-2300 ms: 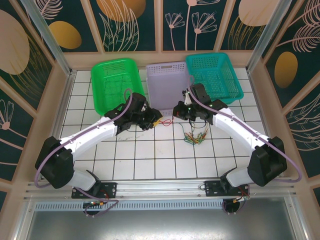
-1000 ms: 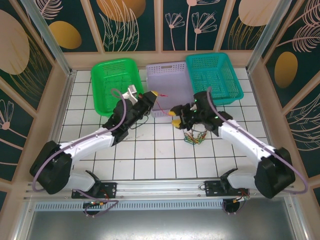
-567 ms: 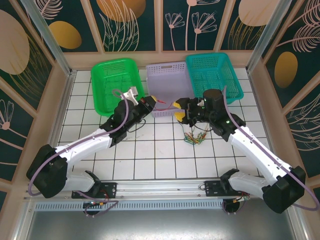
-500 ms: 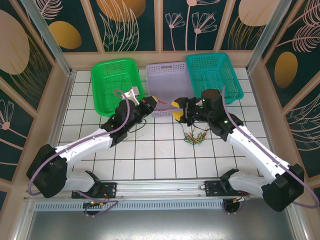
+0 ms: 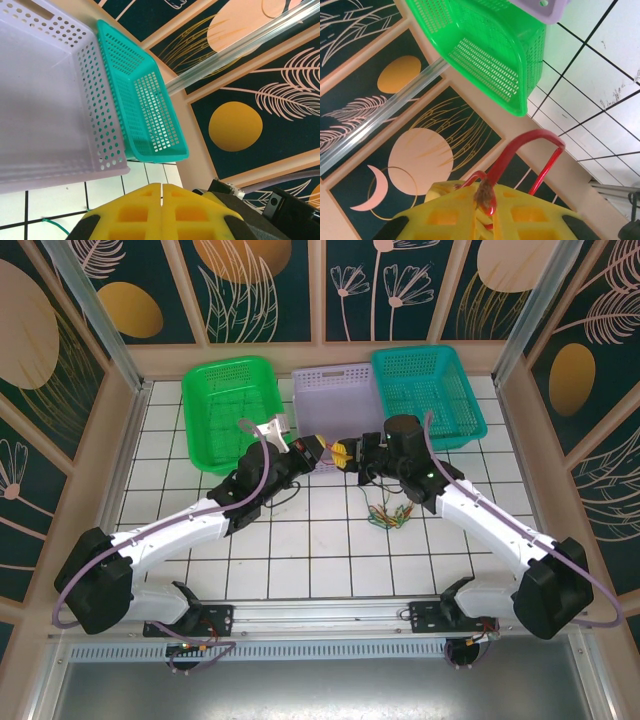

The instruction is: Untangle the cables

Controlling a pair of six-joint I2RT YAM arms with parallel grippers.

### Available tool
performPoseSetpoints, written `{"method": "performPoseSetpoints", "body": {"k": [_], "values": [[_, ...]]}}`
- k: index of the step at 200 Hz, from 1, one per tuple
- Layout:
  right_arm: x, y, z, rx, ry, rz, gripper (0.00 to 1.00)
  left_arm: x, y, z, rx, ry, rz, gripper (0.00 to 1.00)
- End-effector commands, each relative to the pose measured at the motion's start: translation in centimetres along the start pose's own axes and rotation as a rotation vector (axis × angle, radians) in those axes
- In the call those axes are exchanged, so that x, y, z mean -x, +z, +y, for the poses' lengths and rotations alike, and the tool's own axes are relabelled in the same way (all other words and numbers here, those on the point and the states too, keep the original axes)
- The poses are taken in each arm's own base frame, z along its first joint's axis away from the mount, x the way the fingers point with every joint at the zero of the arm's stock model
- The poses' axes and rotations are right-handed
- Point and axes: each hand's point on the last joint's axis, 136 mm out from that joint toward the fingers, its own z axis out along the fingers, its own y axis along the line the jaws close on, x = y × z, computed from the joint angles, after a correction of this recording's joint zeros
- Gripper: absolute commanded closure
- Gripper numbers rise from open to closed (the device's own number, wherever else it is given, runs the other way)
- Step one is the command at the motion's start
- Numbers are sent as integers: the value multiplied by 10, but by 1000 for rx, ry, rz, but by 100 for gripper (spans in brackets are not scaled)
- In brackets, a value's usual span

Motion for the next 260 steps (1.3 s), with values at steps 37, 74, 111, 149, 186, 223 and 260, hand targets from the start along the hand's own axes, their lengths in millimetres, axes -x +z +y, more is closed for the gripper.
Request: {"method": "performPoseSetpoints", "body": {"k": [37,74,111,149,186,223,260], "values": [[4,-15,4,11,-82,-34,100,-3,2,-11,-15,24,22,100],[6,-24,-9,-145,-401,-8,100,-4,2,-2,78,123,74,100],[-1,-33,-40,-348,-915,144,100,-12,-5,14,111,214,192,100],[-1,-50,-87,-608,-1264,247,100,-14,-17,21,156,400,283,100],[-6,-45,-111,-730,-1436,289,100,-6,-25,21,153,530,314,100],[-2,-40,-94,-698,-1410,210,100,-10,-23,29,203,429,363,72],[-2,-34,-43,-492,-1284,57,100,12,-33,19,287,-6,226,43]]}}
